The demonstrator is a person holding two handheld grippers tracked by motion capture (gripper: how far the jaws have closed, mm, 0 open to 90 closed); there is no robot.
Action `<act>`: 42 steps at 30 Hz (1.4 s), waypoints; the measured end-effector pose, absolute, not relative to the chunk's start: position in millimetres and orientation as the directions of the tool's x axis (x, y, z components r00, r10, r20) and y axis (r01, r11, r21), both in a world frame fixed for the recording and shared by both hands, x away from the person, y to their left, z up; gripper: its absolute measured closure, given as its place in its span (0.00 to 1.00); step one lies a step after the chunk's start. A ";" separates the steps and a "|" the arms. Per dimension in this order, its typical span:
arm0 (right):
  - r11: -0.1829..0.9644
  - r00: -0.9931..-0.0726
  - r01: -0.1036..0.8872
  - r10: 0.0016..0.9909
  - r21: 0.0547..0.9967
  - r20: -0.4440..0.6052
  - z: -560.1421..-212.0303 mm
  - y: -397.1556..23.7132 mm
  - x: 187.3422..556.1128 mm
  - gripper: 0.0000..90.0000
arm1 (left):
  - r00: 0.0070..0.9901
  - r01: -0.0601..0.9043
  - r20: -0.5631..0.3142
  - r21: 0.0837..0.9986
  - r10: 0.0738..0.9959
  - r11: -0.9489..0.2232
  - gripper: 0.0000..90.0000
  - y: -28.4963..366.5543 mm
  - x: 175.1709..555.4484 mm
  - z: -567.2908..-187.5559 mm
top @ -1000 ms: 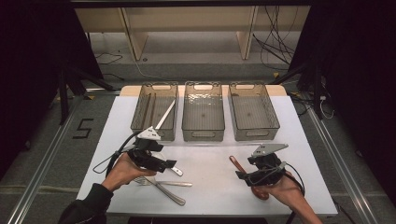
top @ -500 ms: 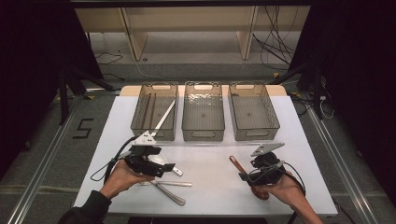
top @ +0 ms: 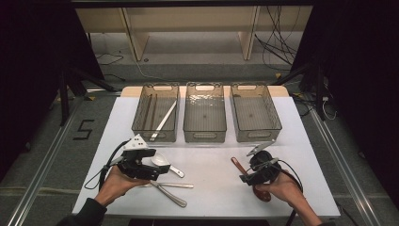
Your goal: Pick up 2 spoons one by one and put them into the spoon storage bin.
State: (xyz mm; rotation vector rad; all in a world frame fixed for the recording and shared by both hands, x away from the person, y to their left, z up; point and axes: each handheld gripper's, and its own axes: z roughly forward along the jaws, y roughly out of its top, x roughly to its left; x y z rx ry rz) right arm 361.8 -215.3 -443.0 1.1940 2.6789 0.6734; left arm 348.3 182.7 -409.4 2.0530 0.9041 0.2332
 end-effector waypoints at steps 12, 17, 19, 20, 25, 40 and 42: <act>0.622 -0.684 0.696 0.726 0.358 0.069 -453.1 -213.1 371.9 0.66 | 0.714 0.502 -0.141 0.786 0.686 -0.360 0.18 184.9 345.6 -409.1; 0.634 -0.685 0.700 0.726 0.330 0.058 -456.4 -212.2 371.7 0.75 | 0.712 0.502 -0.142 0.787 0.688 -0.357 0.18 186.2 345.4 -409.6; 0.644 -0.690 0.695 0.722 0.319 0.045 -457.5 -211.6 371.1 0.78 | 0.714 0.500 -0.139 0.787 0.686 -0.362 0.18 186.0 345.2 -409.5; 0.645 -0.689 0.697 0.724 0.315 0.043 -457.2 -211.4 371.0 0.79 | 0.715 0.500 -0.138 0.786 0.685 -0.363 0.18 185.8 345.1 -409.6; 0.659 -0.696 0.688 0.718 0.304 0.018 -457.4 -210.1 370.2 0.86 | 0.716 0.503 -0.136 0.780 0.684 -0.372 0.18 185.6 345.1 -411.7; 0.668 -0.720 0.651 0.694 0.360 0.014 -444.6 -213.0 369.4 0.92 | 0.709 0.502 -0.131 0.784 0.693 -0.365 0.18 187.4 345.8 -411.9; 0.660 -0.723 0.645 0.691 0.385 0.025 -439.2 -213.5 369.2 0.92 | 0.707 0.502 -0.130 0.785 0.695 -0.363 0.18 187.9 345.6 -411.3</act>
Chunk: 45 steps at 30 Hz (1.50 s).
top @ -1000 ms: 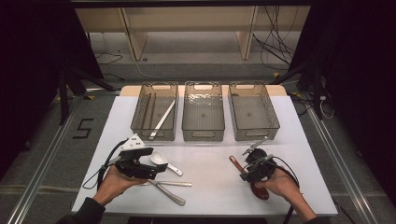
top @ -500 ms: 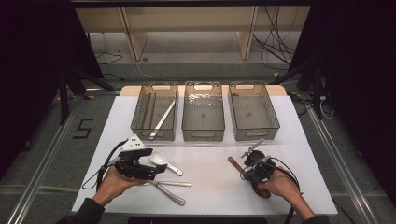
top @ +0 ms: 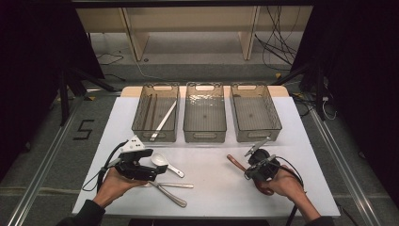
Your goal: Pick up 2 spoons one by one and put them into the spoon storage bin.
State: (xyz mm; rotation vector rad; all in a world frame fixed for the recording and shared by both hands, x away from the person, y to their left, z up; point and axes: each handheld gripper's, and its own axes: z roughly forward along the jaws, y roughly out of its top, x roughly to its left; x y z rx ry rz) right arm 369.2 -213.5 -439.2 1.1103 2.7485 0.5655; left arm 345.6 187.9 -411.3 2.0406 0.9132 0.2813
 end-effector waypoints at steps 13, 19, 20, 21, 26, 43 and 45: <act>0.580 -0.709 0.596 0.704 0.555 0.026 -402.7 -209.8 388.8 0.92 | 0.696 0.499 -0.131 0.795 0.706 -0.344 0.18 193.0 344.8 -410.6; 0.537 -0.698 0.578 0.716 0.615 0.031 -386.0 -197.0 409.7 0.92 | 0.686 0.497 -0.135 0.805 0.715 -0.324 0.18 196.6 343.5 -409.1; 0.533 -0.698 0.572 0.716 0.623 0.029 -383.5 -194.5 413.3 0.92 | 0.686 0.497 -0.134 0.804 0.716 -0.326 0.18 197.4 343.5 -409.1; 0.527 -0.697 0.569 0.716 0.631 0.030 -381.0 -191.7 416.6 0.92 | 0.686 0.496 -0.133 0.805 0.715 -0.326 0.18 198.1 343.3 -409.3; 0.509 -0.689 0.558 0.724 0.655 0.024 -370.7 -180.2 434.2 0.92 | 0.684 0.496 -0.132 0.806 0.717 -0.324 0.18 199.6 341.7 -408.1; 0.450 -0.654 0.556 0.756 0.699 0.034 -357.8 -152.4 478.4 0.92 | 0.670 0.497 -0.136 0.813 0.730 -0.304 0.18 203.9 342.6 -407.8; 0.438 -0.647 0.559 0.762 0.704 0.040 -357.5 -151.3 483.0 0.92 | 0.670 0.497 -0.135 0.812 0.730 -0.306 0.18 203.7 342.7 -408.2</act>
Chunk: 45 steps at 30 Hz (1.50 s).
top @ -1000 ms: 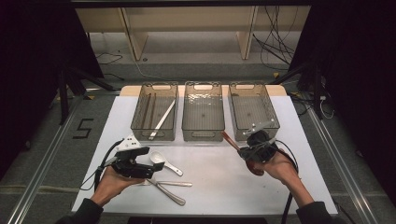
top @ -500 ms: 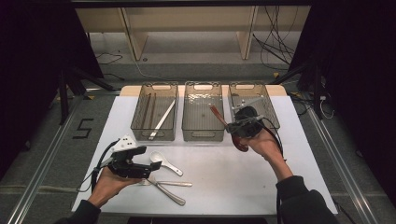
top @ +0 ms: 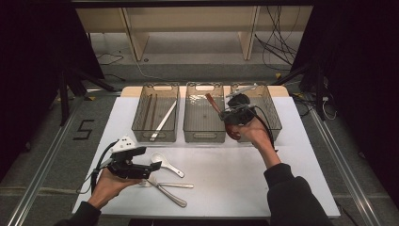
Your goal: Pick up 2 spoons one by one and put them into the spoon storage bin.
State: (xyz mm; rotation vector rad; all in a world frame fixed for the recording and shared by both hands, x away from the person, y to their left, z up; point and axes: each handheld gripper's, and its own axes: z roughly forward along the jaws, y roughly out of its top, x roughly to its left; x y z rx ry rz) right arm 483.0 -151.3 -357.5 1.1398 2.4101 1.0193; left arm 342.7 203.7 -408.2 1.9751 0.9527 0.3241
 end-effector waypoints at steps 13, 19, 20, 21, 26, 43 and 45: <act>0.405 -0.617 0.570 0.785 0.715 0.047 -352.8 -136.2 508.1 0.92 | 0.669 0.498 -0.131 0.810 0.731 -0.310 0.18 204.0 343.6 -409.1; 0.403 -0.613 0.574 0.789 0.713 0.049 -354.3 -127.4 516.7 0.92 | 0.669 0.500 -0.131 0.807 0.732 -0.313 0.18 204.0 343.9 -409.6; 0.400 -0.610 0.578 0.791 0.712 0.050 -354.5 -126.2 517.8 0.92 | 0.668 0.501 -0.131 0.807 0.732 -0.313 0.18 203.9 343.9 -409.7; 0.400 -0.610 0.577 0.791 0.712 0.050 -355.0 -125.3 519.3 0.92 | 0.668 0.501 -0.131 0.807 0.732 -0.313 0.18 204.0 343.9 -409.7; 0.394 -0.601 0.586 0.798 0.708 0.053 -358.9 -121.4 524.8 0.92 | 0.670 0.497 -0.129 0.809 0.731 -0.313 0.18 204.6 345.3 -409.8; 0.375 -0.574 0.607 0.817 0.700 0.060 -368.5 -113.1 537.3 0.91 | 0.671 0.498 -0.128 0.808 0.730 -0.316 0.18 204.8 345.5 -410.3; 0.371 -0.569 0.612 0.820 0.698 0.064 -369.1 -112.3 538.7 0.91 | 0.671 0.497 -0.128 0.808 0.730 -0.316 0.18 204.6 345.4 -410.3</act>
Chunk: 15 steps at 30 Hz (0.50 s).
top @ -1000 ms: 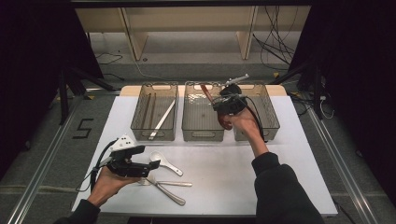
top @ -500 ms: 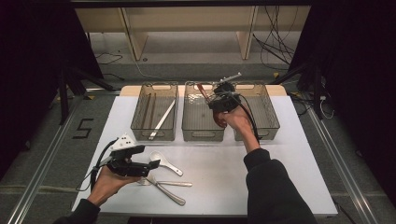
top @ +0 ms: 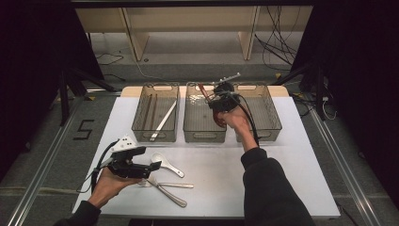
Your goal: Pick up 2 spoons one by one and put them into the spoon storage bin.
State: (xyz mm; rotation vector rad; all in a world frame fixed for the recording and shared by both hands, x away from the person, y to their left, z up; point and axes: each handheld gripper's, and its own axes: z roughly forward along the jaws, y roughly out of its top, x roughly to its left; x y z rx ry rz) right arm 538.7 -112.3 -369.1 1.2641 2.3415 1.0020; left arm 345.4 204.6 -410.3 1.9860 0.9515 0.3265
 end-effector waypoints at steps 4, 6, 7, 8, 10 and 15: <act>0.369 -0.568 0.612 0.820 0.700 0.064 -370.5 -110.0 540.5 0.91 | 0.671 0.498 -0.129 0.807 0.730 -0.316 0.18 204.7 345.8 -410.4; 0.369 -0.566 0.615 0.822 0.697 0.064 -371.7 -108.5 541.3 0.91 | 0.672 0.498 -0.128 0.808 0.730 -0.316 0.18 204.5 345.5 -410.2; 0.368 -0.564 0.618 0.823 0.695 0.066 -372.6 -107.5 541.4 0.90 | 0.672 0.497 -0.129 0.808 0.729 -0.315 0.18 204.4 345.4 -410.0; 0.371 -0.563 0.621 0.824 0.691 0.063 -373.9 -106.3 541.8 0.90 | 0.672 0.496 -0.128 0.809 0.730 -0.315 0.18 204.3 345.2 -409.8; 0.370 -0.561 0.625 0.825 0.688 0.067 -377.3 -105.4 543.8 0.82 | 0.670 0.495 -0.124 0.809 0.731 -0.316 0.18 204.5 345.3 -409.6; 0.362 -0.548 0.643 0.833 0.675 0.075 -379.0 -103.7 544.0 0.66 | 0.661 0.502 -0.129 0.808 0.739 -0.308 0.18 206.4 346.3 -410.4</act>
